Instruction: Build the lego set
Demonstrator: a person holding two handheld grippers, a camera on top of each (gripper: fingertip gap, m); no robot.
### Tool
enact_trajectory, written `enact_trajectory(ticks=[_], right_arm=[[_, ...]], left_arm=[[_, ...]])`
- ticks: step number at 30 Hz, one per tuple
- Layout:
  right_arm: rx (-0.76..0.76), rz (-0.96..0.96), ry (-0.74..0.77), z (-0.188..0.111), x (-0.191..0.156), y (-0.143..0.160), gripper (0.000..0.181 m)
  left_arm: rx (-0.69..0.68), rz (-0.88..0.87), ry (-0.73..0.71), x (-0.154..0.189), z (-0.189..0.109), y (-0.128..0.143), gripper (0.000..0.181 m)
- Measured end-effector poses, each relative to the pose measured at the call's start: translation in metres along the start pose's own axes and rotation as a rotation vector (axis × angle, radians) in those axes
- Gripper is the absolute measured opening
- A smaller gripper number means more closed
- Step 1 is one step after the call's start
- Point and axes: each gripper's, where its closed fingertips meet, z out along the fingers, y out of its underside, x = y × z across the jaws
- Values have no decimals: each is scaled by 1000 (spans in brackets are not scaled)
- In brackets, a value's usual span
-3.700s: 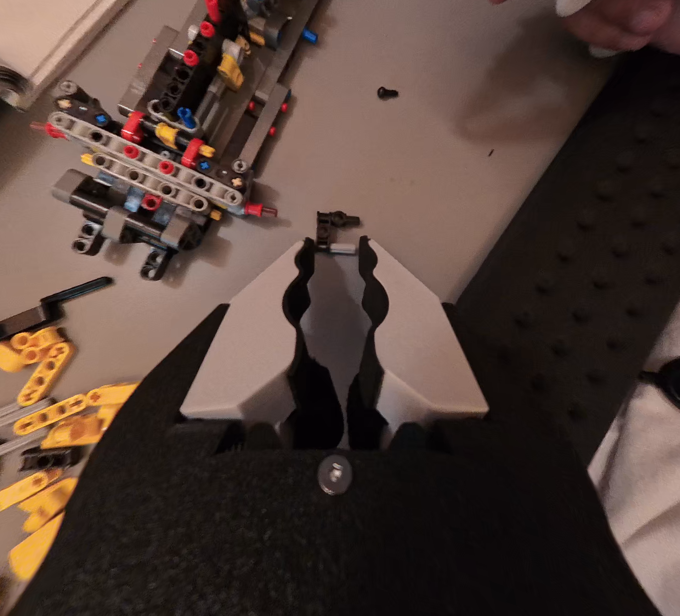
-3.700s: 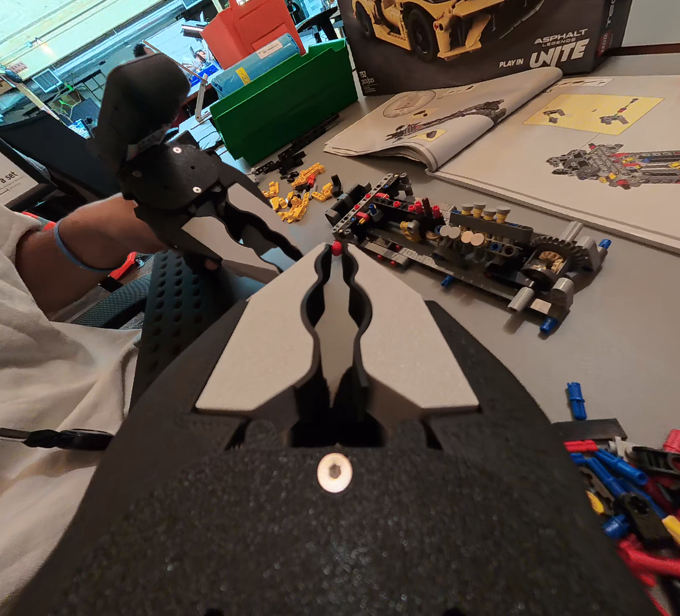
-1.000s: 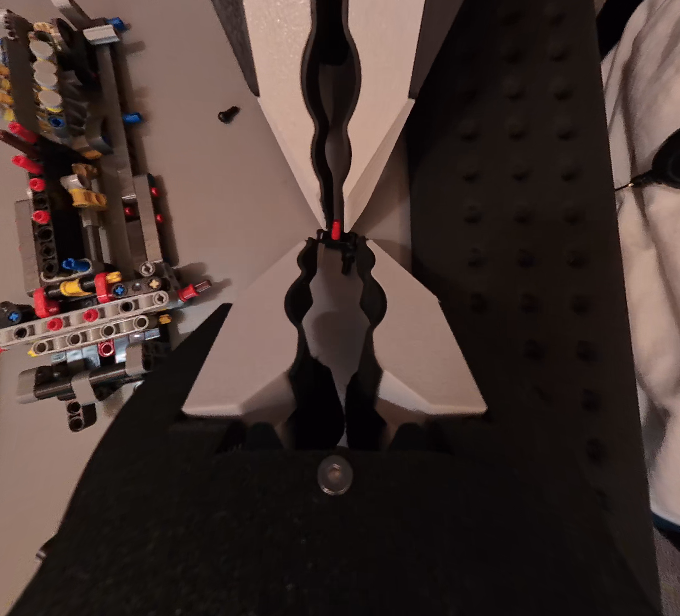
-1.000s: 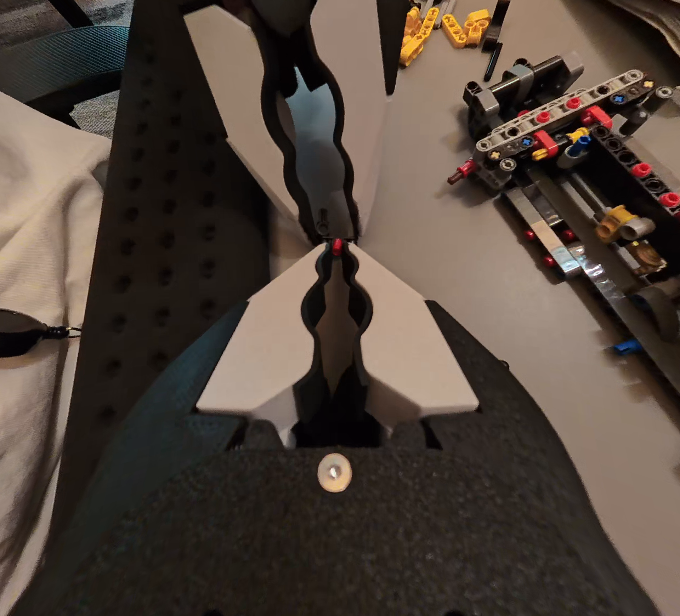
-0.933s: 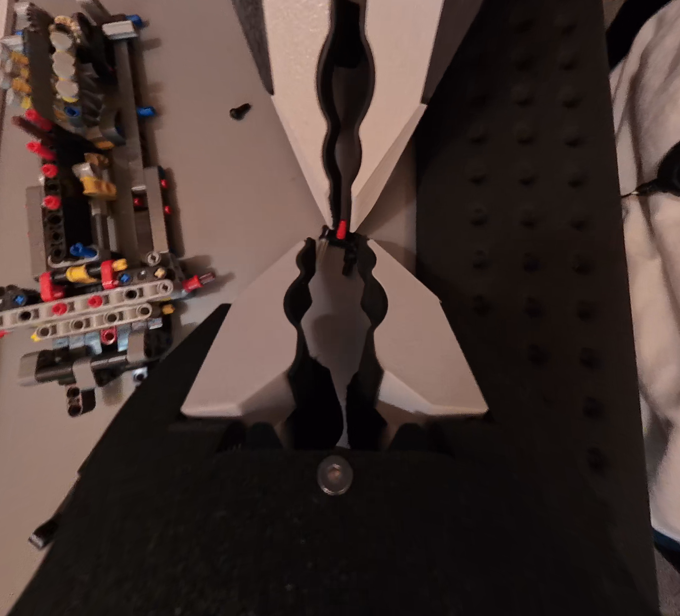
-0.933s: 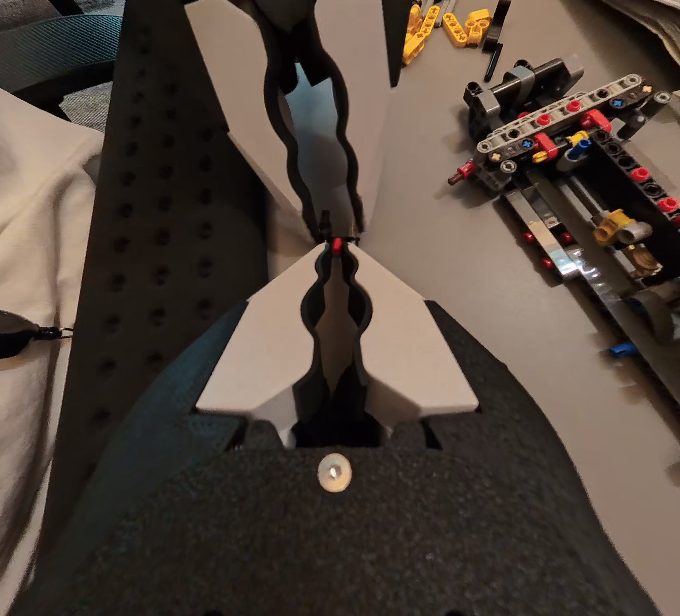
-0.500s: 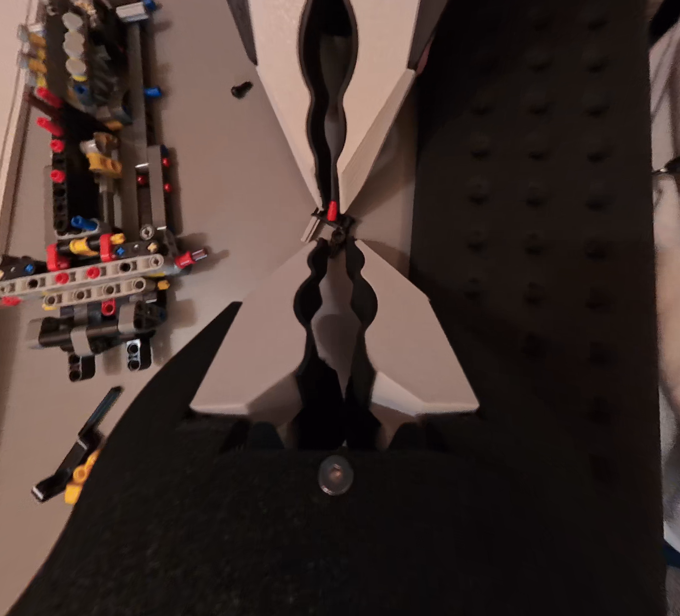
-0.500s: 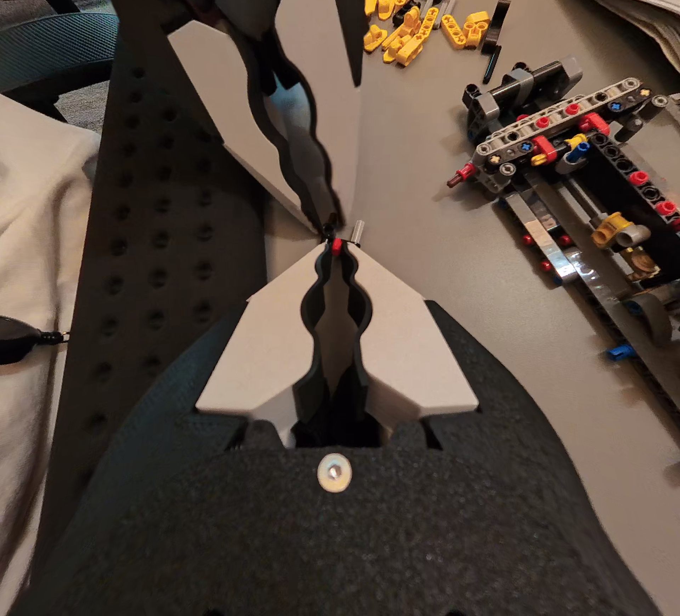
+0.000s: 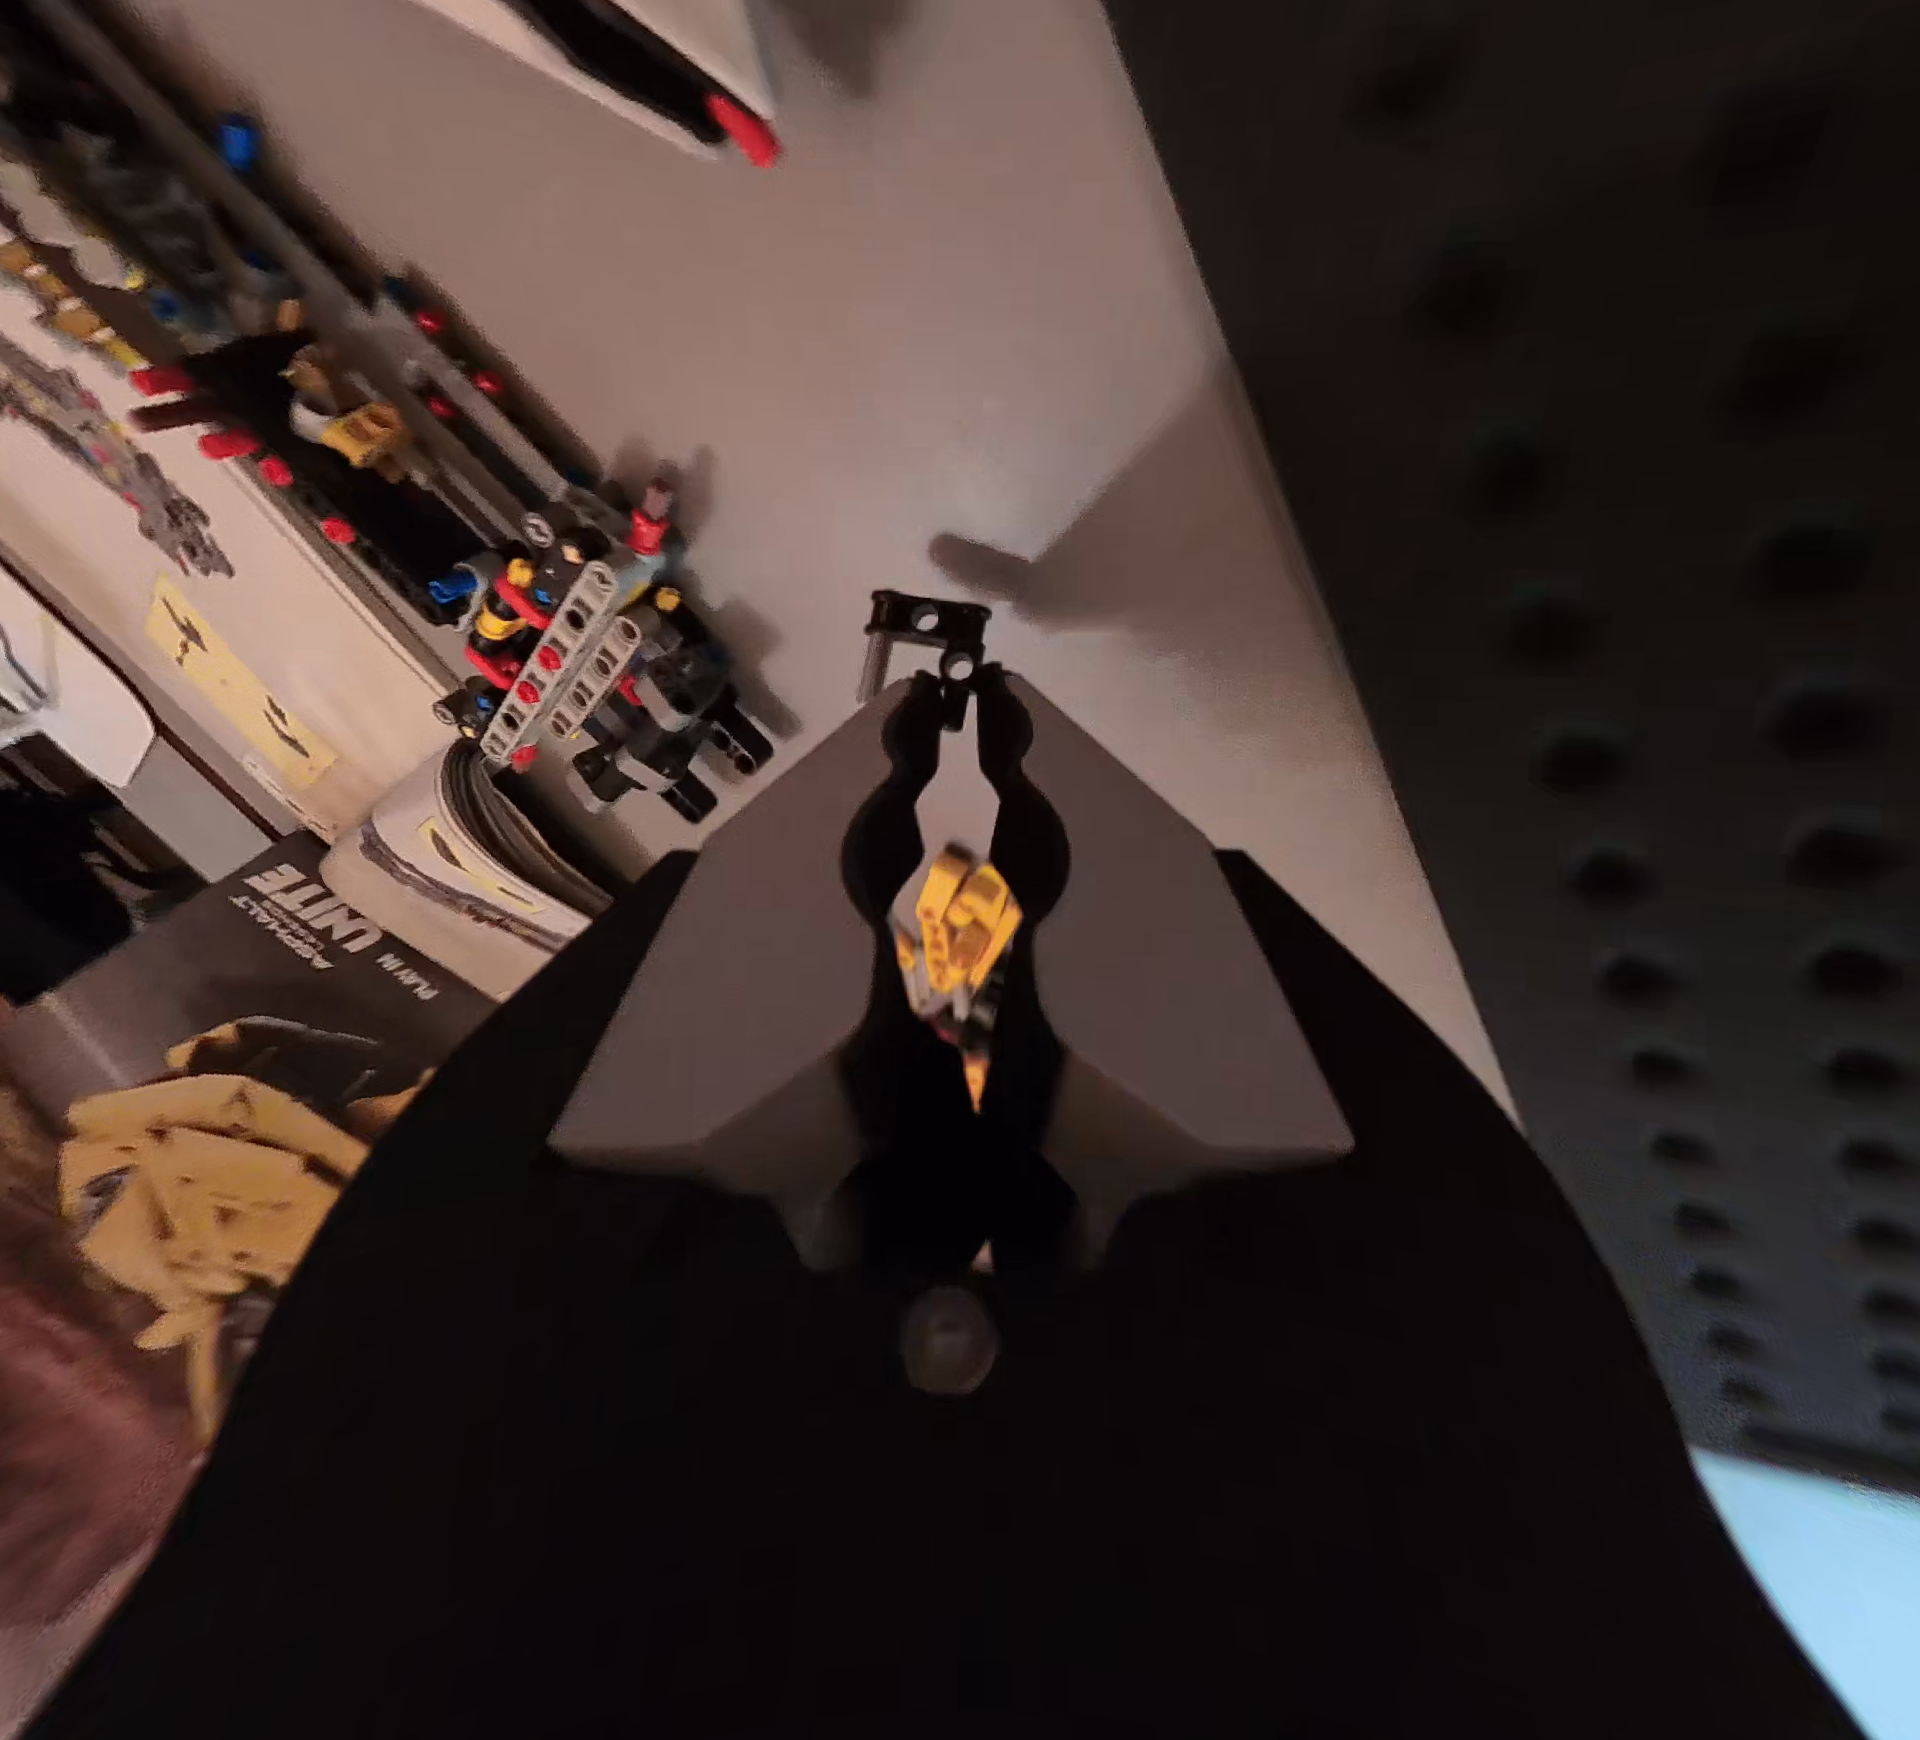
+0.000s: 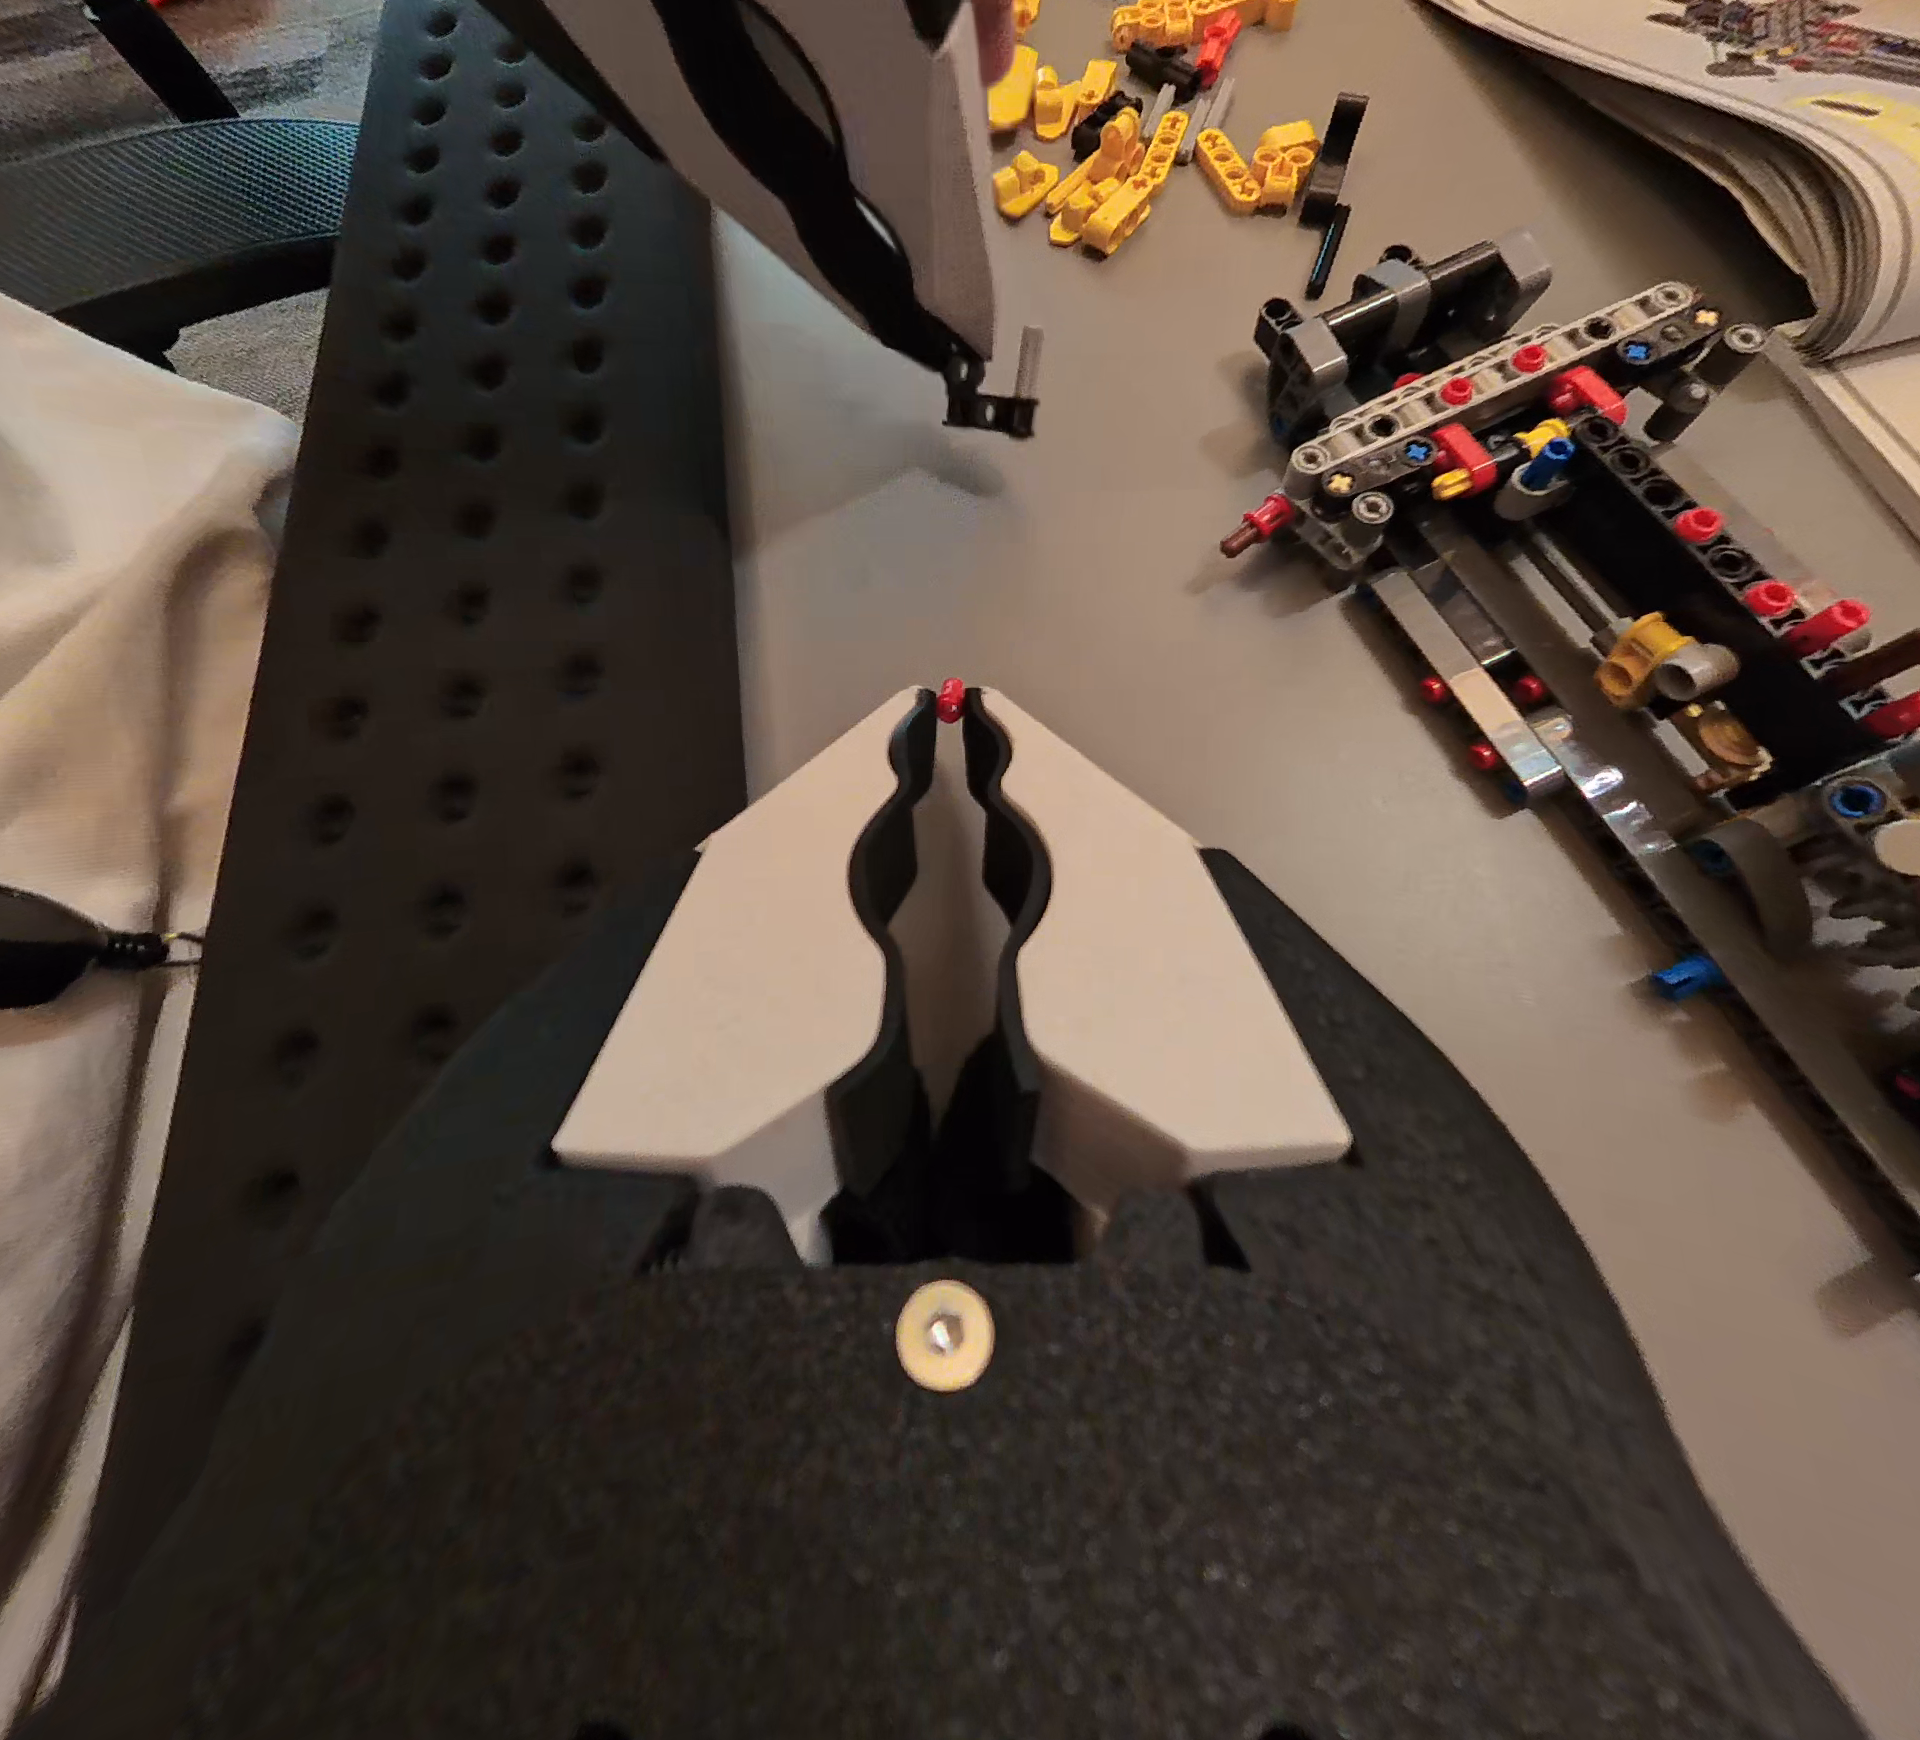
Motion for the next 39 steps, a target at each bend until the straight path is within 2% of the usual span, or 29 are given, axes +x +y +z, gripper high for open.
enact_trajectory(ticks=[9, 11, 18, 25, 28, 31, 34, 36, 39], right_arm=[[14, 21, 7, -5, 2, 1, 4], [19, 23, 3, -6, 2, 0, 4], [29, 41, -12, -8, 1, 0, 4], [20, 45, -21, -7, 0, 1, 4], [26, 52, -28, -8, 0, 1, 4], [32, 58, -34, -9, 0, 0, 4], [31, 58, -39, -9, -1, 0, 4], [33, 60, -43, -9, -1, 0, 4], [35, 67, -50, -9, -1, 0, 4]], left_arm=[[-386, 364, 64, 4, 2, 39, 6], [-426, 415, 65, 5, 5, 40, 6], [-374, 380, 68, 8, 2, 25, 7], [-316, 250, 25, 2, -2, 21, 25], [-119, 79, 50, 0, -14, 13, 33], [252, -165, 123, -7, -31, 1, 34], [488, -300, 190, -8, -29, 5, 38], [557, -325, 231, -1, -16, 8, 42], [546, -296, 254, 7, 7, 14, 47]])
